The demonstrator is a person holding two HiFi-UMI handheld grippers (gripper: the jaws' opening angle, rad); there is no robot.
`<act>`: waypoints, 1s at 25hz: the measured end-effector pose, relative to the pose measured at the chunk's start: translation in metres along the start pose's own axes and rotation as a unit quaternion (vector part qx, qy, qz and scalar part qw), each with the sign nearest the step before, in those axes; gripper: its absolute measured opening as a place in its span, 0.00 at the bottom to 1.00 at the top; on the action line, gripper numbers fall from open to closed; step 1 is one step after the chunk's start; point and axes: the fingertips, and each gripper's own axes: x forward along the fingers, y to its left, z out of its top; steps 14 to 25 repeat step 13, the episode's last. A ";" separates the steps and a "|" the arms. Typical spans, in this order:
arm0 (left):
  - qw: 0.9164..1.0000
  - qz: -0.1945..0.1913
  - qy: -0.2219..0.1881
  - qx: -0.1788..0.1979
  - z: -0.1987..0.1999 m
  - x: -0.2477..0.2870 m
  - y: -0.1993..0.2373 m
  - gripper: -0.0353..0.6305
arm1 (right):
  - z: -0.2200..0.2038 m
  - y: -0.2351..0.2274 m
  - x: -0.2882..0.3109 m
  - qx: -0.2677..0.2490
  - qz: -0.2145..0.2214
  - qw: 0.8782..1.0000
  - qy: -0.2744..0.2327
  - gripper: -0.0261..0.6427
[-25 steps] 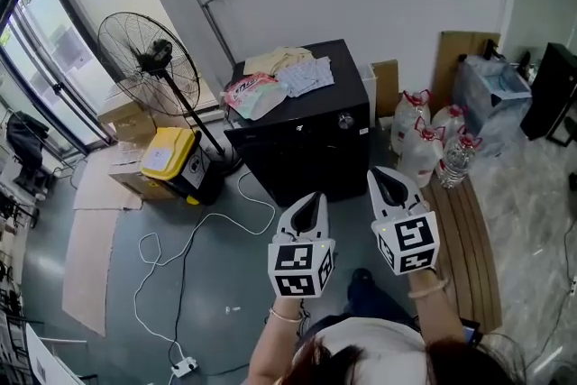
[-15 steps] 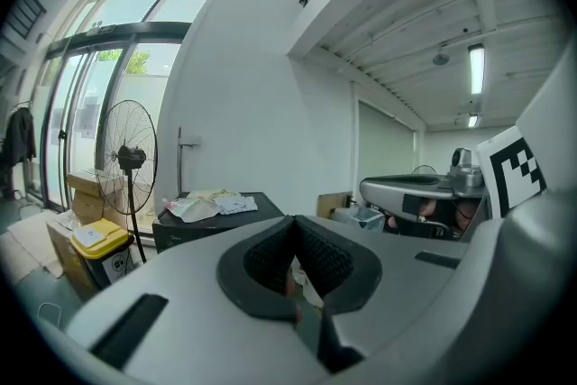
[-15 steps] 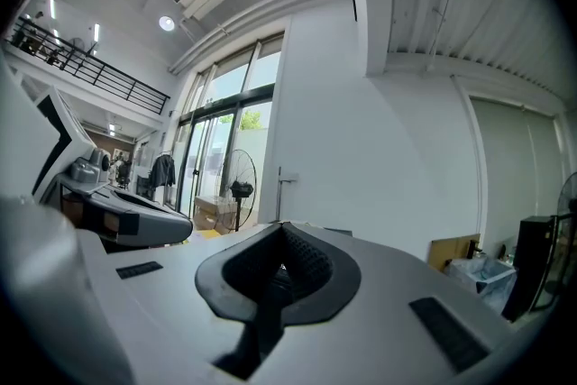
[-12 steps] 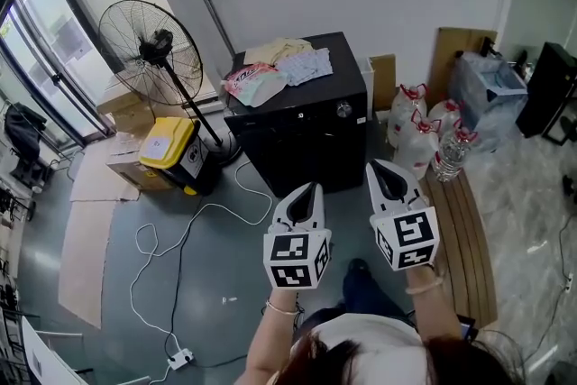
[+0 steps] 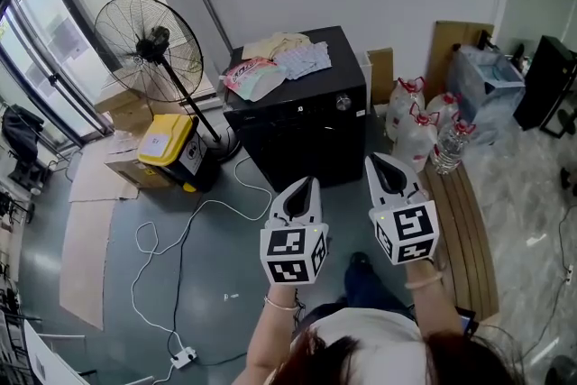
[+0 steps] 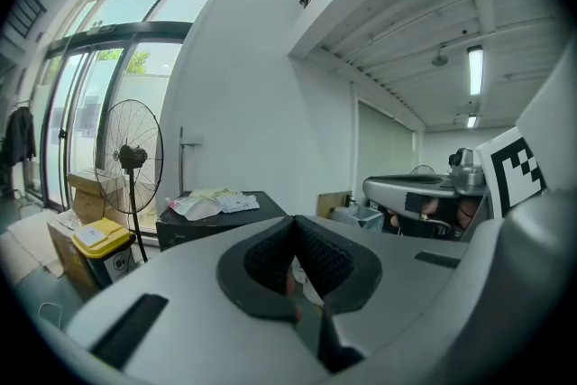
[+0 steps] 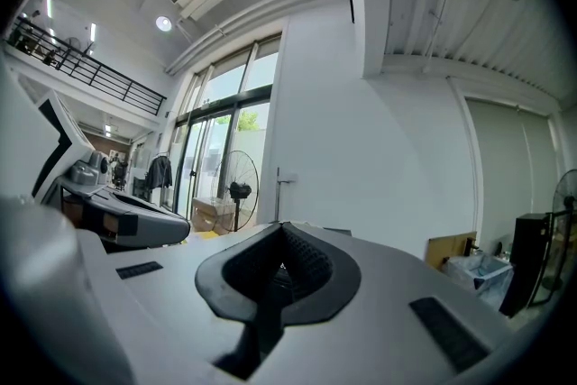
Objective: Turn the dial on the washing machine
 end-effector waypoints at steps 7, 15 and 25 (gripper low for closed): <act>1.000 -0.005 -0.004 0.001 0.001 0.005 -0.001 0.08 | -0.003 -0.004 0.002 0.001 -0.006 1.000 -0.002 0.08; 1.000 -0.009 -0.002 0.001 0.005 0.015 -0.003 0.08 | 0.000 -0.014 0.007 -0.001 -0.010 1.000 -0.001 0.08; 1.000 -0.009 -0.002 0.001 0.005 0.015 -0.003 0.08 | 0.000 -0.014 0.007 -0.001 -0.010 1.000 -0.001 0.08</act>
